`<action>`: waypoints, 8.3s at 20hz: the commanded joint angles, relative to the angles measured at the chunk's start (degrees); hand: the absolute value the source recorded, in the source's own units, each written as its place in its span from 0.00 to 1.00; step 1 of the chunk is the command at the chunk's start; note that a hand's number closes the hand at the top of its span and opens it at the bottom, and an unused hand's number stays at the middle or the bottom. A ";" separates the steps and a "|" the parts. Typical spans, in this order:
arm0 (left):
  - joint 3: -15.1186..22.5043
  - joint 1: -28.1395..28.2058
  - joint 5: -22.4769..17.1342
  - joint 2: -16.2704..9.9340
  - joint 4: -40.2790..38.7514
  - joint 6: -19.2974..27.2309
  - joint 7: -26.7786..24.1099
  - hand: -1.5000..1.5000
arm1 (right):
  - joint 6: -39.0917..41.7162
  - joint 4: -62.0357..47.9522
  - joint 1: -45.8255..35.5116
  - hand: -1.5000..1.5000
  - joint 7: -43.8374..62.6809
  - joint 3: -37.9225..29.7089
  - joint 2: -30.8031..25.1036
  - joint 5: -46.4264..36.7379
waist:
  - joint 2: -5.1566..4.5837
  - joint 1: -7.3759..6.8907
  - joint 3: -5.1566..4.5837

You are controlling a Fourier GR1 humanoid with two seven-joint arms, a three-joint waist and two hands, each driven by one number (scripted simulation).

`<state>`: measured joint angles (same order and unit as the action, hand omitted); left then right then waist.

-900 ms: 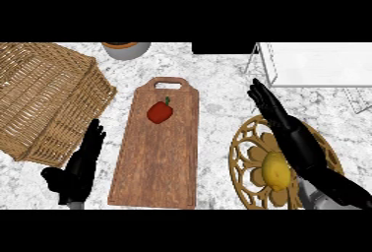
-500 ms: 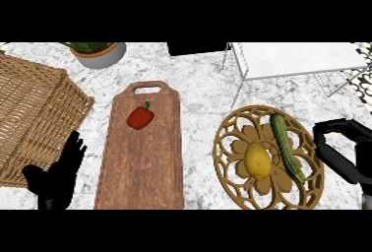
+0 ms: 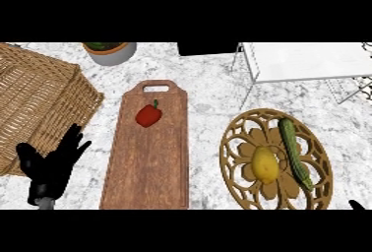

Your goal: Pick the lemon from the placemat and place it in the tiered shelf

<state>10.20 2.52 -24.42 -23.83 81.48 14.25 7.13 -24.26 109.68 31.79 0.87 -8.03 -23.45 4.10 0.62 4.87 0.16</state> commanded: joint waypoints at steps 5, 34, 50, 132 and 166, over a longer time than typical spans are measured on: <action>-1.61 -2.34 -2.03 -2.99 -2.85 -5.22 4.75 0.50 | 4.33 25.01 14.79 0.00 12.31 3.26 -3.37 -2.37 | -0.63 -3.80 -0.35; -0.13 -9.86 2.45 1.92 -7.37 -5.08 7.07 0.50 | 6.55 18.85 -21.87 0.00 80.54 23.97 -17.32 -25.89 | -1.44 -7.40 -0.42; -0.20 -4.73 4.60 3.93 -5.54 -3.67 4.84 0.50 | 13.86 10.87 -26.29 0.00 84.36 29.57 -0.83 -42.69 | -0.69 -5.35 -0.32; -6.32 -2.17 11.22 9.03 -3.11 -9.96 6.68 0.50 | 52.41 -21.34 -88.45 1.00 43.70 -11.05 -23.03 -13.42 | -0.75 -6.22 -0.22; -9.18 -3.45 12.90 10.69 -4.03 -12.32 7.63 0.50 | 37.04 -72.14 -102.62 1.00 0.63 -1.40 -17.77 -34.86 | -0.88 -6.23 -0.18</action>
<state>-0.04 -4.19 -12.36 -14.29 77.97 2.34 15.52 13.91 39.36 -68.76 1.99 -10.10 -42.90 -29.56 -0.14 -1.29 0.23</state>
